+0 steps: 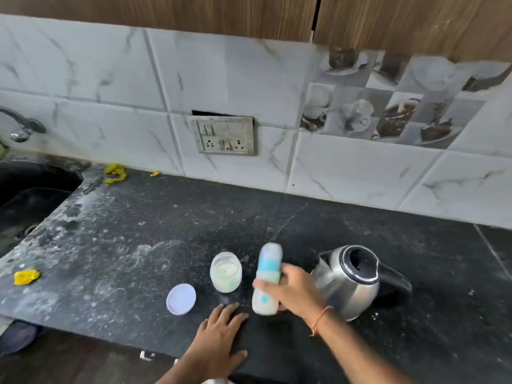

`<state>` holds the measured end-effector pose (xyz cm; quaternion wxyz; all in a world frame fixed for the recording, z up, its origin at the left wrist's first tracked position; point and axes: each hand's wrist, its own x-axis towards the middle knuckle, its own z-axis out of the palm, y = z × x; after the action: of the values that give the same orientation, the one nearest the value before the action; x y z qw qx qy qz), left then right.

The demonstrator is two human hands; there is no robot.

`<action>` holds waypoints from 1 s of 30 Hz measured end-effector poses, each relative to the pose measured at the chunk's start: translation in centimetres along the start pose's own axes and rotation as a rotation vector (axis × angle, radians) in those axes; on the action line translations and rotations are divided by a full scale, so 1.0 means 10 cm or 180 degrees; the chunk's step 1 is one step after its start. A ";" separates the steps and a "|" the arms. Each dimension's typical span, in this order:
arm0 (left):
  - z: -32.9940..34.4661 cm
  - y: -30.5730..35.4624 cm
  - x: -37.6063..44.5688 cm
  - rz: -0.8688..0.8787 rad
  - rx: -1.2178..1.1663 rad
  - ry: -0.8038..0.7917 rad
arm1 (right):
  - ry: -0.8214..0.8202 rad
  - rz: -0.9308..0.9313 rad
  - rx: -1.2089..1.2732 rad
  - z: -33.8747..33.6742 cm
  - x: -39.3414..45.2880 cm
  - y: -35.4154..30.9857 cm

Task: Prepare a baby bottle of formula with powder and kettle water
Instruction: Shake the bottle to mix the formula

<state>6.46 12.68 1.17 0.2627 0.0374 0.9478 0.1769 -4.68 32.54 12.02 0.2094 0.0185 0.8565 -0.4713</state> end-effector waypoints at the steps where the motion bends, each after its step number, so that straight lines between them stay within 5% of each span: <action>1: 0.03 0.00 -0.03 -0.0063 -0.0009 0.0015 | -0.0139 0.0032 -0.0129 0.01 -0.03 0.04; 4: 0.09 0.00 -0.05 -0.0176 0.0154 0.0059 | 0.0182 -0.0415 -0.0144 0.01 -0.06 0.16; 8: 0.12 0.04 0.03 -0.0251 0.0212 0.0131 | 0.0009 -0.0028 -0.0053 0.05 -0.08 0.17; 12: 0.12 0.04 0.08 -0.0321 0.0317 0.0123 | 0.0497 -0.0236 0.0075 0.05 -0.08 0.36; 15: 0.22 0.13 0.07 -0.0399 0.0246 -0.0090 | -0.0158 0.0037 -0.0120 0.06 -0.09 0.34; 19: 0.38 0.13 0.02 -0.0332 0.0401 -0.0209 | 0.0390 -0.0322 0.0007 0.08 -0.07 0.46; 23: 0.45 0.12 0.00 -0.0313 0.0416 -0.0341 | -0.0153 -0.0044 0.0082 0.12 -0.11 0.38; 27: 0.48 0.15 0.05 -0.0361 0.0416 -0.0386 | 0.0420 -0.0059 0.0600 0.03 -0.04 0.40; 30: 0.51 0.15 0.06 -0.0424 0.0392 -0.0467 | -0.0221 0.0109 0.0084 0.02 -0.05 0.39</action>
<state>8.53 15.81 -2.63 0.3398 0.0033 0.9355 0.0972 -3.20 34.61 8.97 0.2469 0.0195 0.8420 -0.4793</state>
